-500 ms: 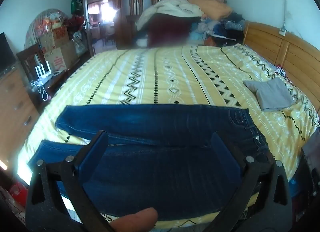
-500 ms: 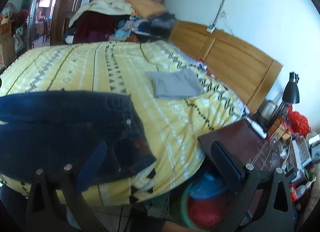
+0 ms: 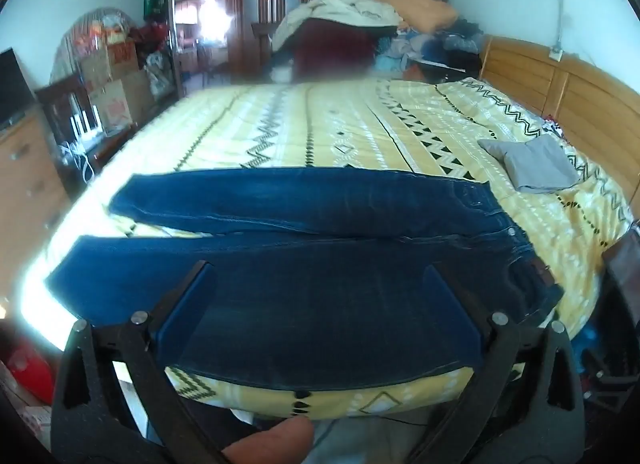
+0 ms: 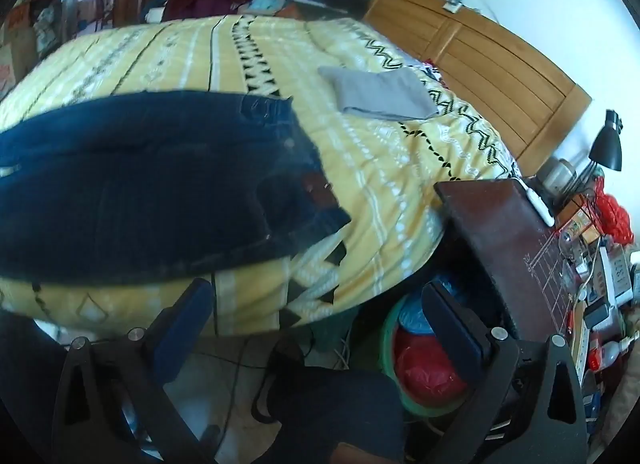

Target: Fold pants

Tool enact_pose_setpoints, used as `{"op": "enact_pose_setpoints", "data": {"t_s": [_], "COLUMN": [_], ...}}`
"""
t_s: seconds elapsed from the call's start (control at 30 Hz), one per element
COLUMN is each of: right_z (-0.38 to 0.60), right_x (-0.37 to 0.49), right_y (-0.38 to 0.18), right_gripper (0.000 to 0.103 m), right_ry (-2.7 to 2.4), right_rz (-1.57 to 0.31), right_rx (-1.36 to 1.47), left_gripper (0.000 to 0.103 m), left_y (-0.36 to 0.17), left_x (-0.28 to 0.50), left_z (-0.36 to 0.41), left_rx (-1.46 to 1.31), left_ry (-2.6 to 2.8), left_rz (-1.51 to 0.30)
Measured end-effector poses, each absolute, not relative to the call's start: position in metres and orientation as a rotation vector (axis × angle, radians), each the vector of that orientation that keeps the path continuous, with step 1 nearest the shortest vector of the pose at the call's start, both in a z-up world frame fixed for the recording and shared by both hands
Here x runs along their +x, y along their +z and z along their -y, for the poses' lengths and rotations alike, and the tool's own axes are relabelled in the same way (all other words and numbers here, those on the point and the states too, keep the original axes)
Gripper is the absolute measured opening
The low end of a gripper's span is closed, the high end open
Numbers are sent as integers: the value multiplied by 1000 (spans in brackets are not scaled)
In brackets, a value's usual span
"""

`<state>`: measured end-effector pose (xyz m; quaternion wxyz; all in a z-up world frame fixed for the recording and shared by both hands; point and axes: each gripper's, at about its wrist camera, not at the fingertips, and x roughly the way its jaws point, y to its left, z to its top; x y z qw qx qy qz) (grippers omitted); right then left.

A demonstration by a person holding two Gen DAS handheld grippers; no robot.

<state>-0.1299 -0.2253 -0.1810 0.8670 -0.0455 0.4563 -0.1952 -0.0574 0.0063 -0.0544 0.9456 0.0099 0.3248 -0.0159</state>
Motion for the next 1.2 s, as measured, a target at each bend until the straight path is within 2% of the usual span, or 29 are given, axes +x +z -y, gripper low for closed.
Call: {"op": "enact_pose_setpoints", "data": {"t_s": [0.1,0.27,0.57,0.8,0.9,1.03,1.2], "right_z": [219,204,117,56,34,17,35], "right_x": [-127,-127,-71,-73,-73,-71,-58], "right_y": [-172,-106,-46,42,71,57,-16], "right_gripper": [103,103,103,103,103,103,103], "right_ry": [-395,-329,-72,120,114,101,50], "right_rz": [-911,-646,-661,-480,-391,-425,-610], "right_rx": [-134,-111,-29,12,-31,-89,-114], "left_gripper": [103,103,103,103,103,103,103], "left_y": [-39,-9,40,90,104,78,29], "left_x": [-48,-44,-39,-59,-56,-54,-48], "left_z": [-25,-60,-117,-156,-169,-163,-126], "left_rx": [24,4,22,-14,9,7,-5], "left_ry": [30,138,322,348,348,319,229], "left_rz": [-608,-527,-484,-353,-353,-409,-517]}}
